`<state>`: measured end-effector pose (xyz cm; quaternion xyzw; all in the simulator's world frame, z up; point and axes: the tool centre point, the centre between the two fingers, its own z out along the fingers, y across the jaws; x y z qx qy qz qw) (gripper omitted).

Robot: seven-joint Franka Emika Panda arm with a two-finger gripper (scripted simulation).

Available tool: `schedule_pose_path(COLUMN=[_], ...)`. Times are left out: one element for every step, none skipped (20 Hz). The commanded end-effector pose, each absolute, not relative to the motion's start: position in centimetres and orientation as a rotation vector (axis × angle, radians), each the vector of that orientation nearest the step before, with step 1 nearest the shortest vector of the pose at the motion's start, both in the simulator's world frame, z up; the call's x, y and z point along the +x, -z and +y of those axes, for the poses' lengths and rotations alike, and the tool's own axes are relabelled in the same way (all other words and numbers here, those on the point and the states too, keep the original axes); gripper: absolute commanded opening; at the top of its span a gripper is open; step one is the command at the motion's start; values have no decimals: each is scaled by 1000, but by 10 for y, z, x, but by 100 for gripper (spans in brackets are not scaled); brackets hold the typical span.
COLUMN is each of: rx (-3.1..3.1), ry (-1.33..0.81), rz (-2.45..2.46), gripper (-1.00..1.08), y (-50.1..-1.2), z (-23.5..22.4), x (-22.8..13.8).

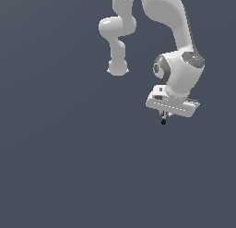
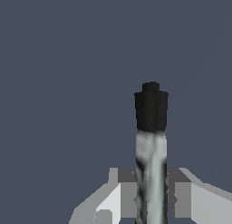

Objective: Pick up the object and move it to a goal position.

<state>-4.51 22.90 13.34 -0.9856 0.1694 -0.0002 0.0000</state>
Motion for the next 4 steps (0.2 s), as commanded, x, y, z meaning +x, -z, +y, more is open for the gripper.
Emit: schedule_pose_path(rx=[-3096,-3096,-3096,-3096], ry=[0,0,0,0], rz=[535,535,536,536], gripper=[-100,-100,-100,-100], y=[-136,-137,-137,-137], z=[234,235,235,235], x=[-47,-47,-47,-47])
